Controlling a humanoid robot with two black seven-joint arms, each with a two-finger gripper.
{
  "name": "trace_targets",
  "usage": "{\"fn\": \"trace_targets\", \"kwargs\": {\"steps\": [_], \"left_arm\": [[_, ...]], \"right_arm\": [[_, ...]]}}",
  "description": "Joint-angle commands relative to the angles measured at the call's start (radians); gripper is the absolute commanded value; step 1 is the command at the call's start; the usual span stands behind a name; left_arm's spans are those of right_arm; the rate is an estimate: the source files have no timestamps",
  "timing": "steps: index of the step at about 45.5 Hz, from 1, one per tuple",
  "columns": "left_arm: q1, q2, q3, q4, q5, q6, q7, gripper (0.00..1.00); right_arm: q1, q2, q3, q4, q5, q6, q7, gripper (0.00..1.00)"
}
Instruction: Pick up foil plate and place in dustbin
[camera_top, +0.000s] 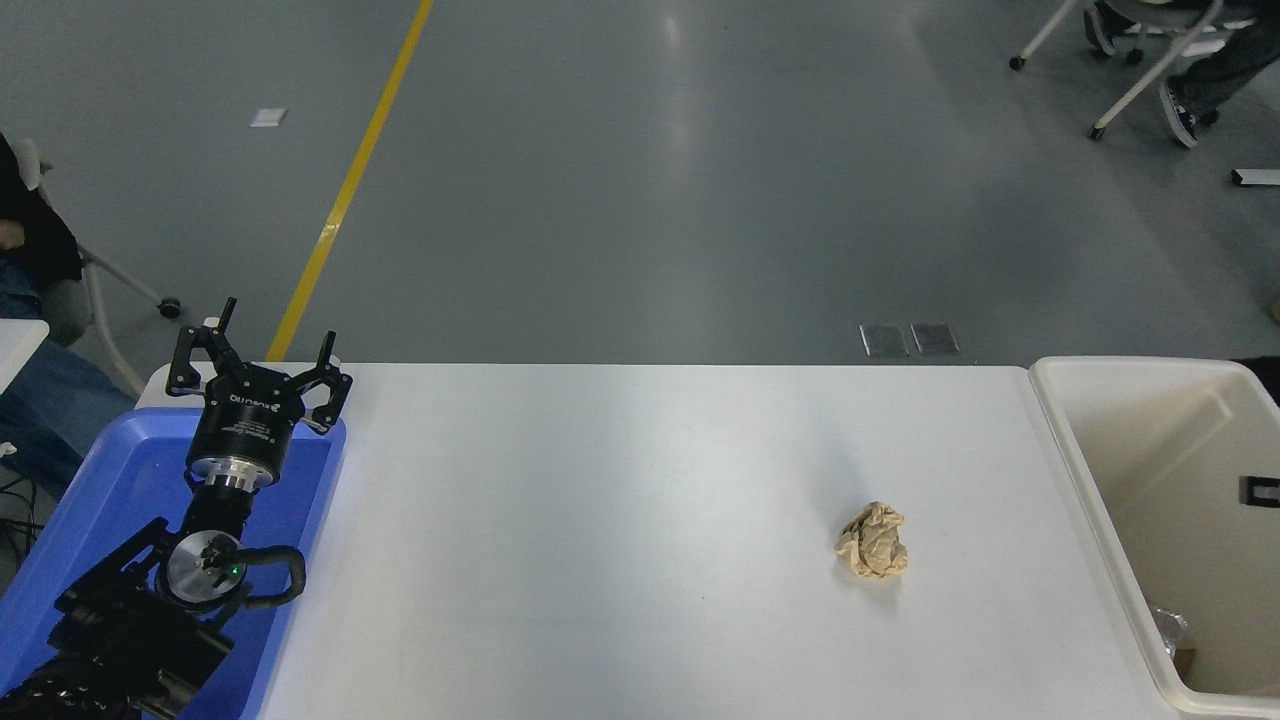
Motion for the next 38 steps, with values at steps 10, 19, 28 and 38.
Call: {"fn": "trace_targets", "kwargs": {"steps": [10,19,28,38], "left_arm": [[0.003,0.000,-0.001,0.001,-0.002,0.001,-0.001,1.00],[0.003,0.000,-0.001,0.001,-0.002,0.003,-0.003,1.00],[0.003,0.000,-0.001,0.001,-0.002,0.003,-0.003,1.00],[0.003,0.000,-0.001,0.001,-0.002,0.003,-0.003,1.00]], "right_arm": [[0.874,0.207,-0.350,0.705,0.623,0.461,-0.006,1.00],[1.029,0.302,-0.353,0.779,0.688,0.461,-0.023,1.00],[1.093,0.310,-0.355,0.810,0.691,0.461,-0.023,1.00],[1.112,0.330,-0.353,0.808,0.696,0.461,-0.023,1.00]]}}
